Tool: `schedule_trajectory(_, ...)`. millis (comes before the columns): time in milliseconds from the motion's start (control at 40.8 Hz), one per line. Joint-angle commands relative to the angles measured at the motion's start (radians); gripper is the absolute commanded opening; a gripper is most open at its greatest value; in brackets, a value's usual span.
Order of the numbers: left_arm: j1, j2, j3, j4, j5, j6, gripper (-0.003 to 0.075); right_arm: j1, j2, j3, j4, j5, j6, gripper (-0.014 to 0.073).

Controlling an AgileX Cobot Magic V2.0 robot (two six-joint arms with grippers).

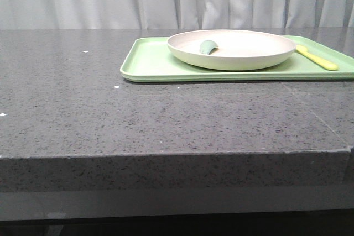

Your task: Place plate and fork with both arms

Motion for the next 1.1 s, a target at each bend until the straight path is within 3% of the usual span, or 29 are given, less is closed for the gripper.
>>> schedule_trajectory(0, 0.009, -0.026, 0.03, 0.0, -0.145, 0.001, -0.0018, 0.002, 0.012, -0.026, -0.009, -0.089, -0.006, -0.0065)
schedule_trajectory(343, 0.009, -0.022, 0.195, -0.002, -0.277, 0.001, -0.0018, 0.002, 0.012, -0.026, -0.009, -0.089, -0.006, -0.0065)
schedule_trajectory(1078, 0.009, -0.022, 0.193, -0.002, -0.238, 0.001, -0.0018, 0.002, 0.012, -0.026, -0.009, -0.089, -0.006, -0.0065)
